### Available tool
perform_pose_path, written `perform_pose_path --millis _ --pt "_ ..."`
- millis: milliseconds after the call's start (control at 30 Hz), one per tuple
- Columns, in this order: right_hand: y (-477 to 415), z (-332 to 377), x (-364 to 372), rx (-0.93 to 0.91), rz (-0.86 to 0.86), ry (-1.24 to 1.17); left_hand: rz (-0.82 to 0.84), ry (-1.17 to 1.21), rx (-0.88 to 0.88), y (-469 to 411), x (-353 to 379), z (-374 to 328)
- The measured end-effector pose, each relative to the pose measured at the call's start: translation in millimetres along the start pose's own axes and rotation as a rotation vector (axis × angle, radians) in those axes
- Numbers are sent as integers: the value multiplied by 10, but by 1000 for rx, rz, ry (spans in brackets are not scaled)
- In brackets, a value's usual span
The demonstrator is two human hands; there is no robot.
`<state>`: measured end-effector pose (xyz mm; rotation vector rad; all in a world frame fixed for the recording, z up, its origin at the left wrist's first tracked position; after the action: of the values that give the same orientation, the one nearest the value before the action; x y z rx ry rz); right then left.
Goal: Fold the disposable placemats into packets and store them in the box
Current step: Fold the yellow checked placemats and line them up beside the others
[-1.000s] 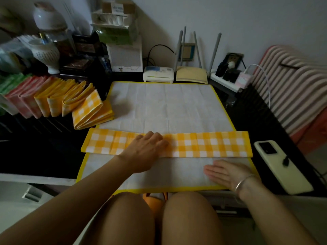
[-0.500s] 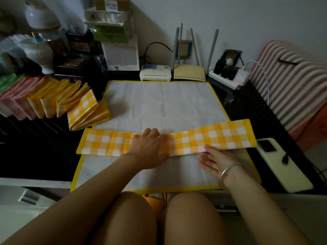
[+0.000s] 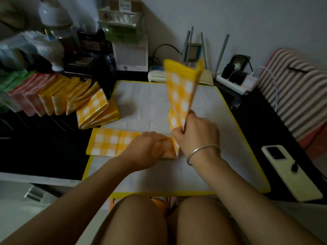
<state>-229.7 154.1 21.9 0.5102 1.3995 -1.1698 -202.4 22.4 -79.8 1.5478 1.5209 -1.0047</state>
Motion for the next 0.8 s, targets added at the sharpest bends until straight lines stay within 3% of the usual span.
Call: perform_pose_path --millis 100,167,300,367,500,700,800 --pt "-80 421 157 -135 142 126 -264 -225 9 410 -289 341" --pt "-59 635 335 -206 165 289 -342 -227 -63 660 -375 650" --pt "95 1059 694 -490 267 487 -479 167 -321 1024 -487 1181" --pt "157 1143 917 -645 353 453 -498 435 -526 1069 -481 1362" --pt "161 1172 1103 -706 345 472 -468 884 -709 1037 -487 1606" --pt "162 1019 1107 -676 401 274 -476 571 -700 923 -539 1561" --pt "73 881 1050 -564 268 26 -570 451 -674 952 -491 1577"
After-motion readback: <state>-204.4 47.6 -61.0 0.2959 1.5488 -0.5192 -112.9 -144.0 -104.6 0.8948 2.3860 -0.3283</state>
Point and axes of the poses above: each hand's wrist, its own y-axis away from the middle knuckle, its own x-axis out of the palm, z = x × y, the point moved 6 cm from there along -y, towards the middle knuckle, and after that the axes turned 5 degrees about -x, right-handed, at the moved point
